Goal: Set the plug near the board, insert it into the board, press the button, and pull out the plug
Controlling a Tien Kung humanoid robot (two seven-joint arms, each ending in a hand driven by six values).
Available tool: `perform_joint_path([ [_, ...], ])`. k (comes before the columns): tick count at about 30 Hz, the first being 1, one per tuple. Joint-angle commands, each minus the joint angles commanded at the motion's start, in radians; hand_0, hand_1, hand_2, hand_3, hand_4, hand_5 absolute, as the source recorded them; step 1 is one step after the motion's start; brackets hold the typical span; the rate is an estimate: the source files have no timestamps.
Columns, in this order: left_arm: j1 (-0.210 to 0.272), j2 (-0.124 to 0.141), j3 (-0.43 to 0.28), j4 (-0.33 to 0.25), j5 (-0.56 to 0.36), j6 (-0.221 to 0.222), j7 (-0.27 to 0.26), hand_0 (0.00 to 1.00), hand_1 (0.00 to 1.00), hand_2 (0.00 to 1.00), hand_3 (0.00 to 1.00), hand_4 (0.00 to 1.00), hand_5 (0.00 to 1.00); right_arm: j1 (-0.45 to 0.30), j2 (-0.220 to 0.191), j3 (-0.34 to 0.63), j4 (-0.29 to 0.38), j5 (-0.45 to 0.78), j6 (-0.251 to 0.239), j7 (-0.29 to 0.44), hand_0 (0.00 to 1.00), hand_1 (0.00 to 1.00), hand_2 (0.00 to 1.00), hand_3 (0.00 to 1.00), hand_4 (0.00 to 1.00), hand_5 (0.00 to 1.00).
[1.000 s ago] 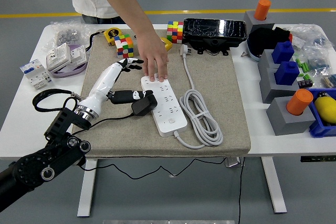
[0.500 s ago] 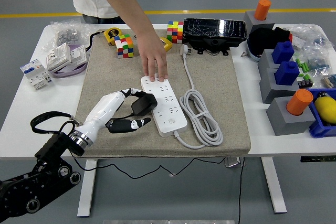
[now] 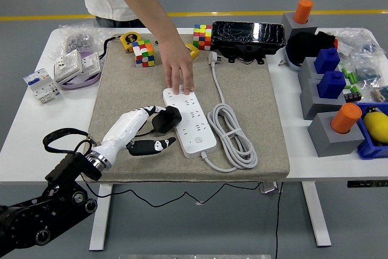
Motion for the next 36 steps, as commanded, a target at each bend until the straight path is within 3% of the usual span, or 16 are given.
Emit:
perform_joint_path([
  [15,-0.041,-0.035,0.025,0.012,-0.011,-0.013,0.009,0.798,0.819,0.766,0.743,0.807,0.42,-0.001,0.001,0.004,0.0,0.001,0.0,0.0,0.576,0.636,0.623,0.55,0.889,0.419],
  [29,-0.082,-0.083,0.042,0.063,-0.02,-0.028,0.03,0.797,0.816,0.763,0.74,0.804,0.422,0.0,0.001,-0.001,0.0,0.004,0.0,0.0,0.576,0.635,0.623,0.55,0.889,0.419],
  [36,-0.082,-0.088,0.03,0.052,-0.025,-0.026,0.02,0.797,0.811,0.762,0.736,0.803,0.419,-0.001,0.001,0.002,-0.001,0.003,0.0,0.0,0.576,0.635,0.623,0.55,0.889,0.419],
])
